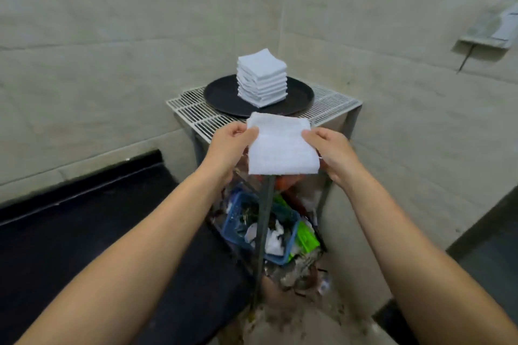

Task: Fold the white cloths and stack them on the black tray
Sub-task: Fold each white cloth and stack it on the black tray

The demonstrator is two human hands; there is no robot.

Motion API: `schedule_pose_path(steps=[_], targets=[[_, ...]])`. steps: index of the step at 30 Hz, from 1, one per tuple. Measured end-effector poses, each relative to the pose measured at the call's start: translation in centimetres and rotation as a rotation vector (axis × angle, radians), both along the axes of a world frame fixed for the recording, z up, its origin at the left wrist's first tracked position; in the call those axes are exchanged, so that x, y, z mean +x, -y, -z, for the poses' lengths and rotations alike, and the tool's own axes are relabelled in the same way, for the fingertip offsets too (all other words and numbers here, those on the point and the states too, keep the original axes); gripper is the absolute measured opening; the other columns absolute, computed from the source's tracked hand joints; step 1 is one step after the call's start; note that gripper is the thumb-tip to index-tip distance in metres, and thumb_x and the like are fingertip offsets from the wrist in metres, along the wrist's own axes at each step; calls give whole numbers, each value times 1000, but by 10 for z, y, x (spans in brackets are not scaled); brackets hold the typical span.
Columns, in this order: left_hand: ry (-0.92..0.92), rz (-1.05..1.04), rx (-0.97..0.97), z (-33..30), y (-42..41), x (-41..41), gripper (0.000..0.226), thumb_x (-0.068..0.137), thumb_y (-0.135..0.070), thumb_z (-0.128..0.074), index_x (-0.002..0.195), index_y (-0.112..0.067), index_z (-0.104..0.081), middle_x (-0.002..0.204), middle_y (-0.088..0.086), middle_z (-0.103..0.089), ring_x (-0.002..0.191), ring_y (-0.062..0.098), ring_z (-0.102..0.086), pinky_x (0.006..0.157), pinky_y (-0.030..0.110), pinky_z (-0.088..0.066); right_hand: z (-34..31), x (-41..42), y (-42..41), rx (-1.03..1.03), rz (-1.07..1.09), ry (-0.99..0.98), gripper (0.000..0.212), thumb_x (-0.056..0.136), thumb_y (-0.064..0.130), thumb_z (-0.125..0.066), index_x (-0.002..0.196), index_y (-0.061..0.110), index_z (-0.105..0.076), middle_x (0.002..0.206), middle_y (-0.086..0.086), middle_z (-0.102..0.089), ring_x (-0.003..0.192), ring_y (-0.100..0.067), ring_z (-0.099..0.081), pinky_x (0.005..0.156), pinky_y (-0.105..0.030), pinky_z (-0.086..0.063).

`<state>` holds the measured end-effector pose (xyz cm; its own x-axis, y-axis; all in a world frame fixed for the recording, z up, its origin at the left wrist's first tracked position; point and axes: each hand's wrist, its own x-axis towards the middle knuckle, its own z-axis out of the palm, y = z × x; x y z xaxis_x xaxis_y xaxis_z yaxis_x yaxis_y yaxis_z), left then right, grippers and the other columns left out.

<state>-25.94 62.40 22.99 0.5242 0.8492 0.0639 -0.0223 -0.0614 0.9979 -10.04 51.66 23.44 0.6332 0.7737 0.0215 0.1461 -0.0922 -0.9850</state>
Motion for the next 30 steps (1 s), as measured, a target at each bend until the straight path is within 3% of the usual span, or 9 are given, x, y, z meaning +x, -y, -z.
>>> schedule_pose_path(steps=[2,7,13,17,19,21,23,27,30], targets=[[22,-9,33,-16,-33,29,14,92,-22,-55,83,-12,-51,79,11,-47,66,21,-46,57,31,-41,-18,35,-43,20,-40,87,28,92,25,-58,89,-1,-66,86,-11,-63,79,-21,-55,72,-34,-41],[22,-191,41,-56,-117,112,26,97,-31,-46,81,-11,-50,82,10,-61,73,26,-62,67,39,-55,-62,122,-162,54,-159,211,22,92,24,-58,71,18,-62,76,-3,-63,69,-14,-56,63,-28,-43],[22,-447,59,-88,-205,177,31,95,-20,-45,65,-17,-39,74,11,-48,58,22,-52,41,17,-44,-100,190,-278,55,-292,339,19,91,22,-57,76,12,-63,75,-5,-53,72,-16,-46,62,-28,-34],[-104,-506,31,-83,-245,194,19,89,-16,-47,71,-12,-45,74,12,-50,58,23,-51,48,23,-43,-96,210,-322,14,-360,402,21,90,22,-56,70,17,-54,65,-2,-42,63,-14,-37,53,-28,-24],[-166,-524,5,-72,-253,197,24,88,-15,-48,65,-13,-44,66,9,-49,51,21,-48,43,19,-40,-81,219,-335,-29,-394,392,34,90,22,-56,59,18,-43,58,0,-37,55,-13,-32,48,-27,-22],[-204,-541,-1,-62,-257,198,27,88,-16,-48,62,-12,-43,62,7,-45,49,19,-43,39,17,-37,-67,224,-341,-51,-426,380,35,90,22,-56,58,19,-44,58,1,-40,52,-12,-35,42,-22,-26],[-219,-561,6,-53,-259,197,33,89,-17,-49,58,-14,-40,58,7,-40,46,18,-39,37,16,-34,-57,227,-344,-47,-462,342,28,91,21,-56,64,19,-51,63,1,-50,55,-10,-44,39,-17,-32],[-262,-568,32,-45,-256,197,38,92,-29,-51,58,-13,-44,54,6,-46,32,9,-43,36,16,-32,-52,231,-347,-31,-465,300,10,90,24,-58,87,15,-59,85,-4,-61,73,-16,-55,53,-23,-39],[-301,-585,23,-46,-250,191,43,93,-41,-49,63,-11,-48,53,5,-49,29,7,-43,34,15,-32,-59,233,-344,-34,-437,303,20,89,28,-59,101,12,-58,96,-7,-62,81,-22,-58,64,-30,-47]])
